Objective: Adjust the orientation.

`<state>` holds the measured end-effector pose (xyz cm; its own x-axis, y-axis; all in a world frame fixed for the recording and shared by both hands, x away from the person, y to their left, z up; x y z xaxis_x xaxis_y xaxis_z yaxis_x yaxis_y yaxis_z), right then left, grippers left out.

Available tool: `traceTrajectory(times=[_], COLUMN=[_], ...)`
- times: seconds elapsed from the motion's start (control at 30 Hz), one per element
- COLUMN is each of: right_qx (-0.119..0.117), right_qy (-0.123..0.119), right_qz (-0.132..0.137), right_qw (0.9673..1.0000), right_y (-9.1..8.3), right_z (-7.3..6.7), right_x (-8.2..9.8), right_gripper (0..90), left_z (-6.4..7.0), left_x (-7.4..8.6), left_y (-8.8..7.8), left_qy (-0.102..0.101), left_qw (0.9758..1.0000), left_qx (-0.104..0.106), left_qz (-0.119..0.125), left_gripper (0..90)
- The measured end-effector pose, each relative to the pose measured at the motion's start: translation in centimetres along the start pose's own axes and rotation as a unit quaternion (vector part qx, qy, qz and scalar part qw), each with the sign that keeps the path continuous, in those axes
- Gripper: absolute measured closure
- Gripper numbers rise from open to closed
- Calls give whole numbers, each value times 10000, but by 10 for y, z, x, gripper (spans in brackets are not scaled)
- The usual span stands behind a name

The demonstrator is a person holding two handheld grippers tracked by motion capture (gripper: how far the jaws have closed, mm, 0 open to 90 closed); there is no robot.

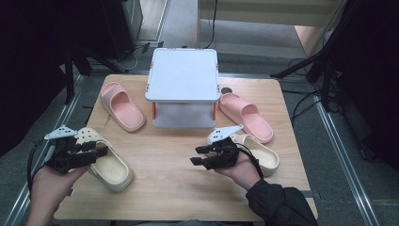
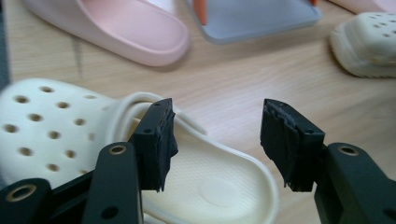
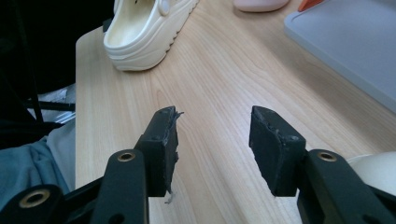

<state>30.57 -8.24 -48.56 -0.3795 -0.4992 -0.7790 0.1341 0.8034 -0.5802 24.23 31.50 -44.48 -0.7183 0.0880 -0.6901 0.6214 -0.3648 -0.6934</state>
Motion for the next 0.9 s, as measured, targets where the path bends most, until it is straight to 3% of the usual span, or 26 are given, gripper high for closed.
traceTrajectory(times=[0.27,0.4,0.53,0.63,0.7,0.9], right_qx=[102,258,342,359,369,375], right_qy=[10,75,176,200,213,221], right_qz=[-12,158,231,244,266,243], right_qw=[9999,9995,9990,9989,9987,9988], right_y=[-5,-10,-15,-16,-16,-15], right_z=[-1,0,1,2,2,2], right_x=[3,6,7,8,9,9], right_gripper=[514,511,510,508,506,499], left_z=[-37,-46,-49,-50,-54,-57], left_x=[4,7,9,10,10,16], left_y=[13,24,32,36,36,35], left_qy=[-304,-233,-295,-252,-406,-440], left_qw=[9994,9989,9991,9990,9989,9990], left_qx=[-192,-407,-272,-303,-189,-85], left_qz=[0,-25,-164,-214,-139,-12], left_gripper=[451,456,464,469,470,482])
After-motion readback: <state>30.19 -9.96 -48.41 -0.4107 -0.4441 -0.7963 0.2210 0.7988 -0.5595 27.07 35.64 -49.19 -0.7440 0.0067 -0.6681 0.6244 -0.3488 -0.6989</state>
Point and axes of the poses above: each handheld gripper's, and its own axes: y roughly forward along the jaws, x roughly out of its underside, z roughly to its right, the point moved 3 cm from there along y, roughly forward along the jaws, and after that the axes turned 1 degree about -y, right-handed, at the moved point
